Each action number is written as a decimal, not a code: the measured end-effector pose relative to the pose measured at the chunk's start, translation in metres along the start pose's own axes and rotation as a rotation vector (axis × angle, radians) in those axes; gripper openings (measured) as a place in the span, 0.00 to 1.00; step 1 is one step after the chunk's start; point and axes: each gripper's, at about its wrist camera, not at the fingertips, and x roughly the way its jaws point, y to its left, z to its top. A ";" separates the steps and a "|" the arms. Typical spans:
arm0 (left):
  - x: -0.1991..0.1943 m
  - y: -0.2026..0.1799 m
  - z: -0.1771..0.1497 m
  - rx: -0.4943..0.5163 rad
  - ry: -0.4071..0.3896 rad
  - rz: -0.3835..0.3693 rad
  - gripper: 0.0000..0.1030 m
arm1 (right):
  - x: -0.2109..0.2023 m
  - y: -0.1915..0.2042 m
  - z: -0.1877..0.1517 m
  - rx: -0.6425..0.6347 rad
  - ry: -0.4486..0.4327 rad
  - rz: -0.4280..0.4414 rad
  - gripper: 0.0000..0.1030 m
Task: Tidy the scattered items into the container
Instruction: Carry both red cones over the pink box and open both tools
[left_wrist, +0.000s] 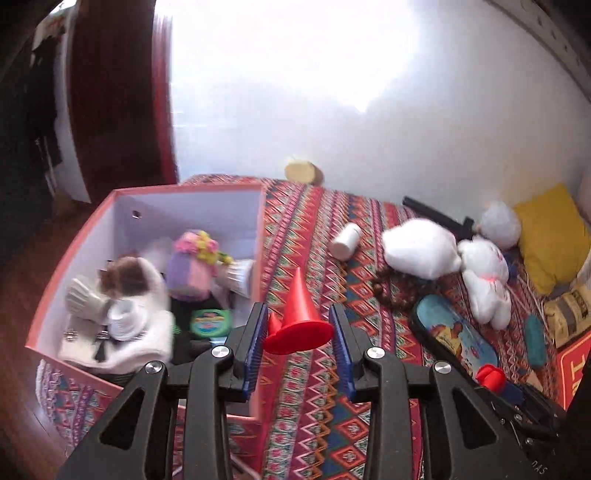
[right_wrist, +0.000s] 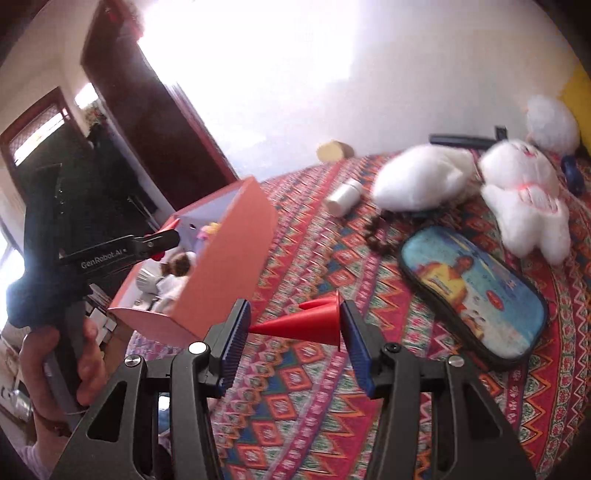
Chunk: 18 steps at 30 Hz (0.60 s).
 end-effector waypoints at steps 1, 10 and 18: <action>-0.008 0.011 0.004 -0.015 -0.019 -0.006 0.30 | 0.000 0.009 0.002 -0.007 -0.005 0.009 0.47; -0.024 0.103 0.019 -0.109 -0.073 0.050 0.30 | 0.040 0.127 0.042 -0.136 -0.012 0.109 0.47; -0.005 0.160 0.017 -0.173 -0.061 0.109 0.32 | 0.094 0.196 0.064 -0.217 0.026 0.149 0.54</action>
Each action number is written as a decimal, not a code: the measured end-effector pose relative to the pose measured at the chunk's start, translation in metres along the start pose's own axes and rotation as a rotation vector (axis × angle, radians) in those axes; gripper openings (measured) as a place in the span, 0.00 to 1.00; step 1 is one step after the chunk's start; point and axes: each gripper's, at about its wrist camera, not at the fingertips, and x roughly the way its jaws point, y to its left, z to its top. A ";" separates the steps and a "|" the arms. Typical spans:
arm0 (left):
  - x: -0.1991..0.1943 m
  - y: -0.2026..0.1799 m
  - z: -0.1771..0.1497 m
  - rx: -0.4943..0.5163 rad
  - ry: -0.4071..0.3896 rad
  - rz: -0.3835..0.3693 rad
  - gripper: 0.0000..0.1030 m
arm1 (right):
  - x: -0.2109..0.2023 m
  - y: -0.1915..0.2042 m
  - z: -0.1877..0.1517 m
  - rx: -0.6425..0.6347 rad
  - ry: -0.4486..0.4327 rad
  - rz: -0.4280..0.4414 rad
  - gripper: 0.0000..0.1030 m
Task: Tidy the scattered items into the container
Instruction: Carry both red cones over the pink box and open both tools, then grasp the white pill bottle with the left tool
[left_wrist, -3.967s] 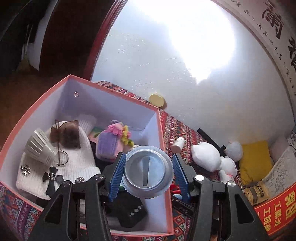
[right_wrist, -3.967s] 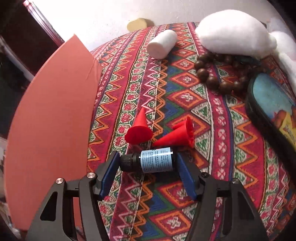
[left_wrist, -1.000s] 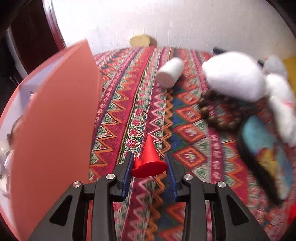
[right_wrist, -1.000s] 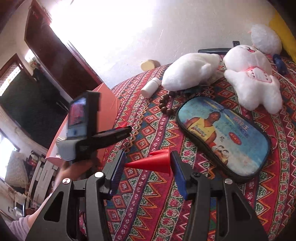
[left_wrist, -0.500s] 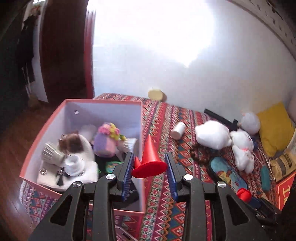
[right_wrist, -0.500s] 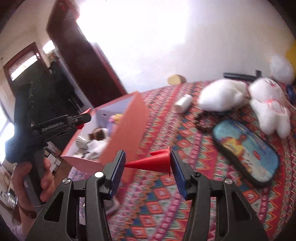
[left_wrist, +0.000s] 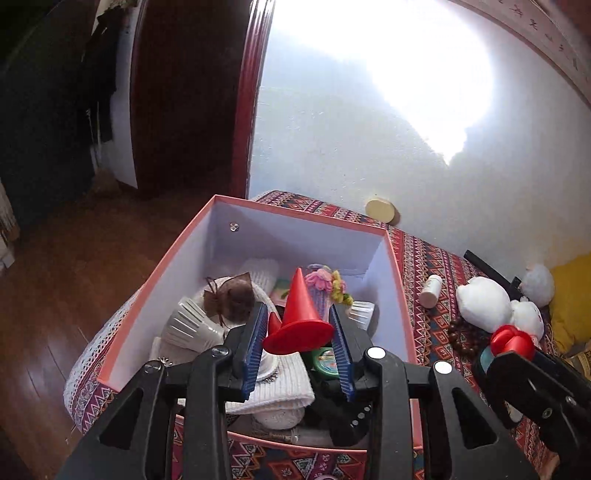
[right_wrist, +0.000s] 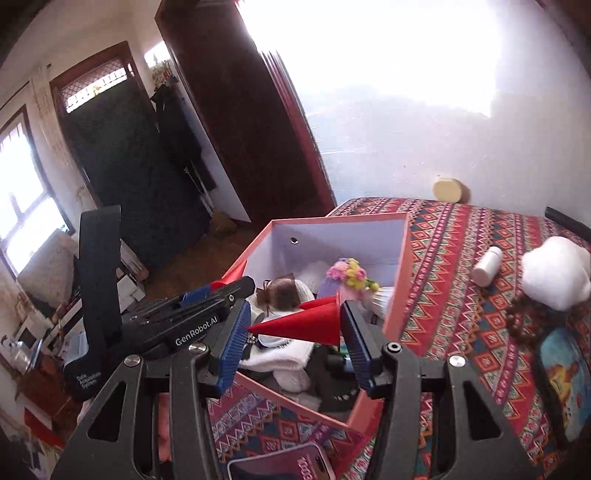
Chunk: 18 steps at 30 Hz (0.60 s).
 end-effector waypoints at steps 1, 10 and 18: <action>0.002 0.005 0.001 -0.007 0.001 0.004 0.37 | 0.003 0.002 0.002 0.006 -0.009 -0.015 0.82; -0.012 0.004 0.001 -0.017 -0.083 0.015 0.82 | -0.032 -0.031 -0.005 0.115 -0.124 -0.057 0.99; -0.021 -0.074 -0.015 0.119 -0.087 -0.049 0.82 | -0.124 -0.133 -0.046 0.284 -0.203 -0.186 0.99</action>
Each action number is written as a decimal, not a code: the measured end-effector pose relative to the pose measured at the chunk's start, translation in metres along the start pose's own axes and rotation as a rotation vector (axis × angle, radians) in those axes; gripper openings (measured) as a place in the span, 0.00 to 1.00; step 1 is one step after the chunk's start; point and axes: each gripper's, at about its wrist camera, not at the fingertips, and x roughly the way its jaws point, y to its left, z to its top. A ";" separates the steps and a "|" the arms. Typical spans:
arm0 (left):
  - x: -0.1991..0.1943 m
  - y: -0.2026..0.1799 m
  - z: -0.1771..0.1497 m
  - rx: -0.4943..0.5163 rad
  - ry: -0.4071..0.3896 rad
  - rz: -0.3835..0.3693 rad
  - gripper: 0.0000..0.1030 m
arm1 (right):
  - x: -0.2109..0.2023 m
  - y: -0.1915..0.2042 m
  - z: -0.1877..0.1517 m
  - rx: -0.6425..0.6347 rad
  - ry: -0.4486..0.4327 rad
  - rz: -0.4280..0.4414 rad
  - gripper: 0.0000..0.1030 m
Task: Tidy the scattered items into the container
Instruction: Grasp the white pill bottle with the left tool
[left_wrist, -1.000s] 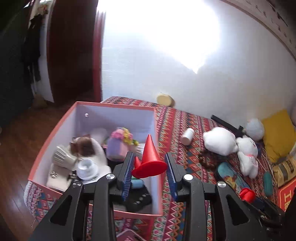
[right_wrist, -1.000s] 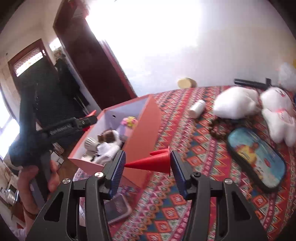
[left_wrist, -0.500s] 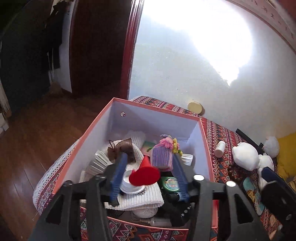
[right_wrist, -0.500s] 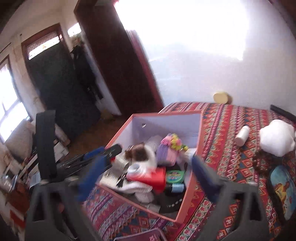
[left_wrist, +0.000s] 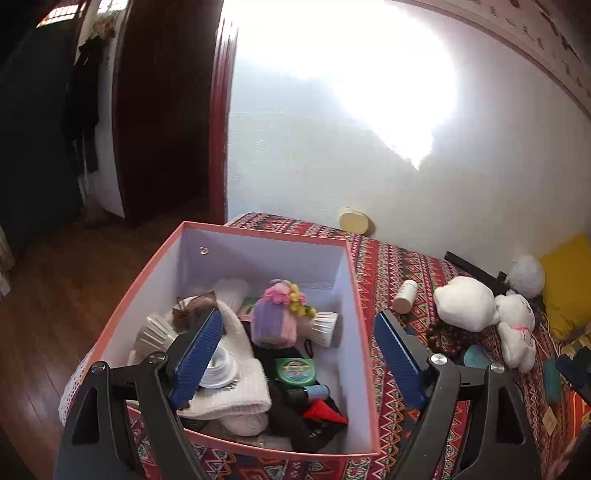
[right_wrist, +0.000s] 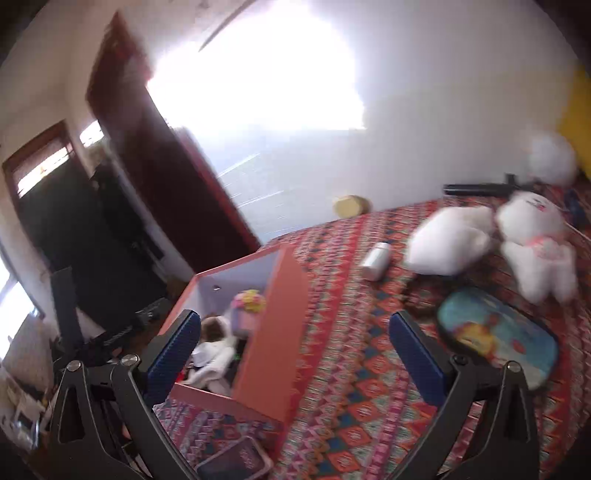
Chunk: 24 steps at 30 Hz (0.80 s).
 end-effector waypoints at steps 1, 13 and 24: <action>0.000 -0.017 -0.003 0.018 -0.003 -0.021 0.82 | -0.007 -0.018 -0.001 0.033 -0.005 -0.014 0.99; 0.166 -0.219 0.002 0.281 0.211 0.026 0.80 | -0.020 -0.192 -0.041 0.426 0.023 -0.041 0.99; 0.350 -0.258 -0.009 0.416 0.449 0.086 0.40 | 0.008 -0.228 -0.024 0.458 0.084 -0.003 0.99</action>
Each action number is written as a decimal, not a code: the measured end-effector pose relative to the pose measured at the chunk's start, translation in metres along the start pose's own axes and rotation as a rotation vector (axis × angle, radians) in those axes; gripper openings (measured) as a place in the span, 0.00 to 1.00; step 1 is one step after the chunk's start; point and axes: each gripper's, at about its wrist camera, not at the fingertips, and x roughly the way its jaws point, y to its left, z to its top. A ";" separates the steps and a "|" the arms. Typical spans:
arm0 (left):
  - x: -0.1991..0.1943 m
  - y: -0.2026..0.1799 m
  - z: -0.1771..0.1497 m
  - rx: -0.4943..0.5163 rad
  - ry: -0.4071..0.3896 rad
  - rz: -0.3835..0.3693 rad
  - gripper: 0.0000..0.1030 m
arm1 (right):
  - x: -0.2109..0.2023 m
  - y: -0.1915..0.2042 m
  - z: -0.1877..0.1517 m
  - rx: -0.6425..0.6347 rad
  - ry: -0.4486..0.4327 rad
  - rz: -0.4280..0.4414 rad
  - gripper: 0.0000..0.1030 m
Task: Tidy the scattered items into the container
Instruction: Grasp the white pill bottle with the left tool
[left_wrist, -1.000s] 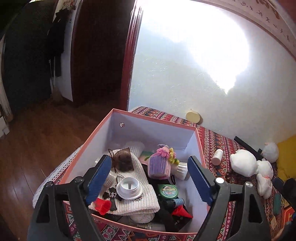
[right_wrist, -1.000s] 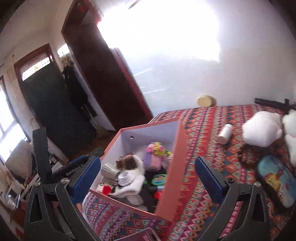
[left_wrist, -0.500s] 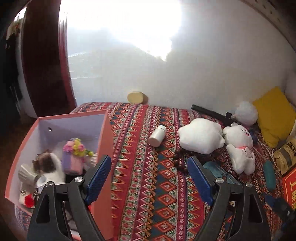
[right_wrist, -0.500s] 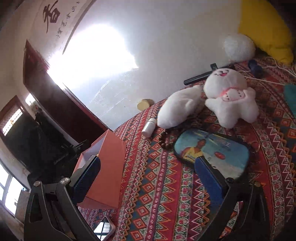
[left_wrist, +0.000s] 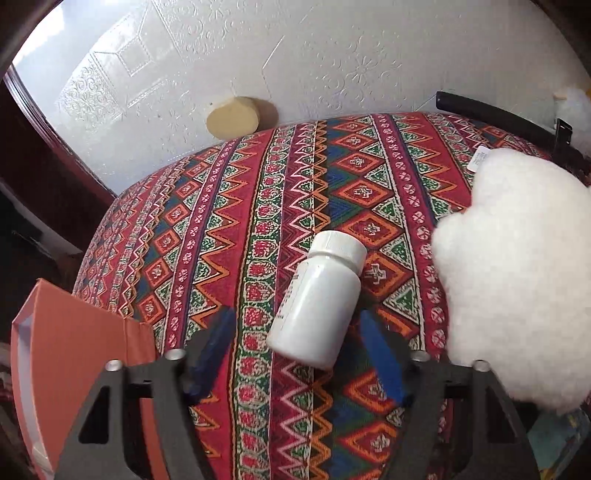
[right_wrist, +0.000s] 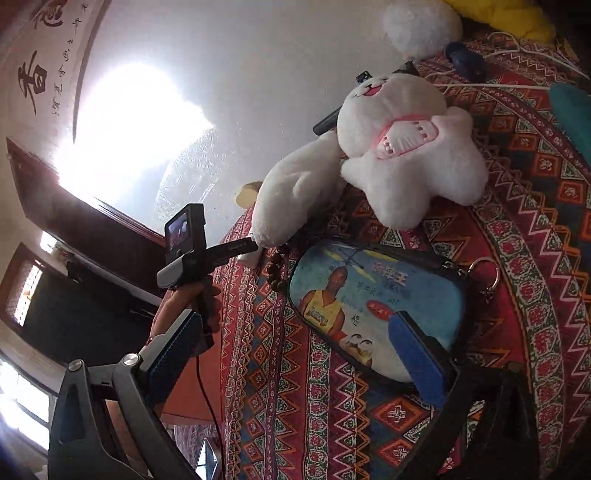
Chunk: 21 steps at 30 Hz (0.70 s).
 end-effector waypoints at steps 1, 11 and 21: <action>0.002 0.002 0.003 -0.022 0.005 -0.023 0.39 | 0.005 -0.001 0.000 0.000 0.010 -0.005 0.99; -0.122 0.037 -0.068 -0.120 -0.100 -0.222 0.00 | 0.011 0.019 -0.016 -0.092 0.032 -0.036 0.99; -0.134 0.056 -0.145 -0.202 0.038 -0.303 0.00 | 0.023 0.038 -0.047 -0.087 0.065 -0.009 0.99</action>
